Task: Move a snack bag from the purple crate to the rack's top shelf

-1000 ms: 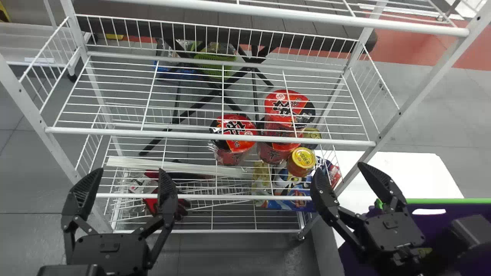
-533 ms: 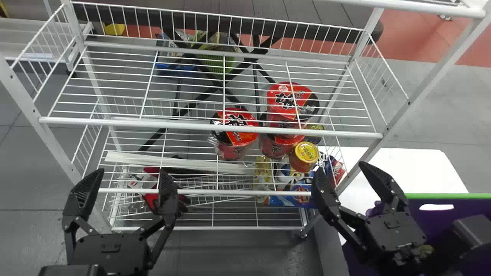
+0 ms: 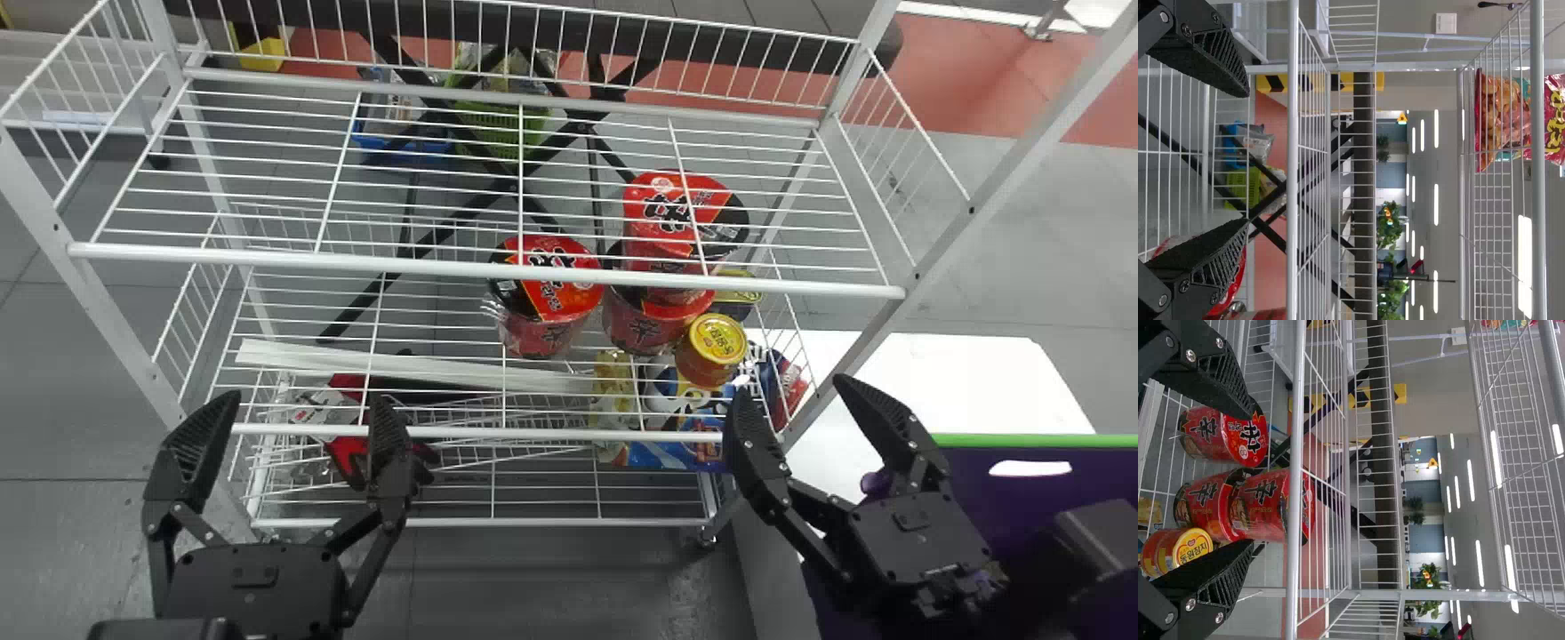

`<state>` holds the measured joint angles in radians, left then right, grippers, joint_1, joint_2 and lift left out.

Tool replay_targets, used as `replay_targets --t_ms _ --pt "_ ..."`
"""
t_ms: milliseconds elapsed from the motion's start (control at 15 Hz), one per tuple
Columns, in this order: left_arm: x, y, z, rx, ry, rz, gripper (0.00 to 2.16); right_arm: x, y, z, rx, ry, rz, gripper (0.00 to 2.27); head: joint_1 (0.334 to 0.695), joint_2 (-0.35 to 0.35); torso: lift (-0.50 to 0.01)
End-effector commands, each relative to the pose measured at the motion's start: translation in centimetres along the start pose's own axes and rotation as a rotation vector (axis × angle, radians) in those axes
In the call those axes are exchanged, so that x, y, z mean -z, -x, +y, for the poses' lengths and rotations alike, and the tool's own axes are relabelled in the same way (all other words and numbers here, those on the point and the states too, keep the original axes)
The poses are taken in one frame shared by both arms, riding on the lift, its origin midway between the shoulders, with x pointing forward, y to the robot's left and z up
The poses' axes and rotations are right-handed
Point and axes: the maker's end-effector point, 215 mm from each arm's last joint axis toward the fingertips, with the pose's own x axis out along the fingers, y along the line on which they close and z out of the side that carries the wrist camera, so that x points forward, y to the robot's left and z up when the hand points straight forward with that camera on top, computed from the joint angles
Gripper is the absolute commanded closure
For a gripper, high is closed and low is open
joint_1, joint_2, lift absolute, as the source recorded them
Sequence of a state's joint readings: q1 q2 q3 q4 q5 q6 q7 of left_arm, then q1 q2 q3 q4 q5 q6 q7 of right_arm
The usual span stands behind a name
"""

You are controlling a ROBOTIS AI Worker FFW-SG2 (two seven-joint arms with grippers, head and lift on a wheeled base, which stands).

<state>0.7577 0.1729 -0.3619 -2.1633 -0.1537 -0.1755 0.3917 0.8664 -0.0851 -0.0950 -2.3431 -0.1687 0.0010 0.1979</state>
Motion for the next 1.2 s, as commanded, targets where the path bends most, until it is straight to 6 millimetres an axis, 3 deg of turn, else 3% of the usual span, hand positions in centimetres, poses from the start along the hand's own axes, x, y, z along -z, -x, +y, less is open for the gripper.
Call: replay_targets --t_ms 0,333,600,667,867,933,1133 --pt "0.0 0.1 -0.1 0.001 0.0 0.0 0.15 -0.6 0.0 0.1 -0.007 -0.002 -0.022 0.17 0.695 -0.164 -0.461" --pt "0.1 0.1 -0.1 0.0 0.0 0.003 0.15 -0.8 0.2 0.0 -0.011 -0.001 -0.03 0.17 0.695 -0.163 -0.457" --pt "0.5 0.1 -0.1 -0.001 0.0 0.009 0.15 -2.4 0.8 -0.9 0.003 -0.002 -0.063 0.17 0.695 -0.168 -0.457" --pt "0.5 0.1 -0.1 -0.001 -0.001 0.01 0.15 -3.3 1.2 -2.0 0.02 -0.001 -0.072 0.17 0.695 -0.17 -0.457" --pt "1.0 0.0 0.0 -0.006 0.003 0.016 0.15 -1.8 3.5 -7.4 0.099 -0.049 0.08 0.19 0.695 -0.215 -0.457" --pt "1.2 0.0 0.0 -0.009 0.003 0.017 0.15 -2.2 4.6 -9.4 0.12 -0.063 0.087 0.19 0.695 -0.235 -0.457" --pt "2.1 -0.5 -0.2 -0.01 0.01 0.021 0.15 -2.1 8.2 -15.5 0.221 -0.083 0.145 0.19 0.695 -0.35 -0.457"
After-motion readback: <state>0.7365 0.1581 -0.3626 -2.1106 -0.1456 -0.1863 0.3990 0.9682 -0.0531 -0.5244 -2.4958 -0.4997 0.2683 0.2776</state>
